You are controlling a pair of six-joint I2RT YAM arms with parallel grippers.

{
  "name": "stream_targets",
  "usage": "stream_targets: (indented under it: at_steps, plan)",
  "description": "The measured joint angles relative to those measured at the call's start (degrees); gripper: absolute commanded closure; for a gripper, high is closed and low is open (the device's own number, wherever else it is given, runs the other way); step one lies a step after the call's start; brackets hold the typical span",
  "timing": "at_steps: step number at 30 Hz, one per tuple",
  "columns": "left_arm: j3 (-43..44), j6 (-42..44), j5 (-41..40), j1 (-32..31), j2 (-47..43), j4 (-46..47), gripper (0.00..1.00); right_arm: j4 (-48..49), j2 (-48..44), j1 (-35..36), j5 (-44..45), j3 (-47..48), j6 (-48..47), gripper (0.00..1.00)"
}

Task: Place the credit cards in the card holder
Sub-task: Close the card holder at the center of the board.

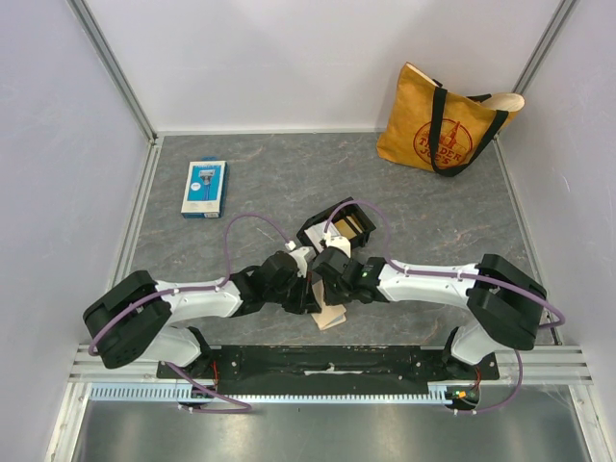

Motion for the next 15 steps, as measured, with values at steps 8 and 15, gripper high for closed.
stream_targets:
  at_steps: [8,15]
  plan:
    - [-0.57,-0.09,-1.05,-0.13,-4.07,-1.66,0.74,0.00,-6.40,-0.57,3.08,-4.35,-2.89,0.44]
    - [-1.33,-0.87,-3.19,-0.31,-12.61,-3.04,0.53,-0.02,-17.31,-0.87,6.95,-8.35,-2.03,0.32]
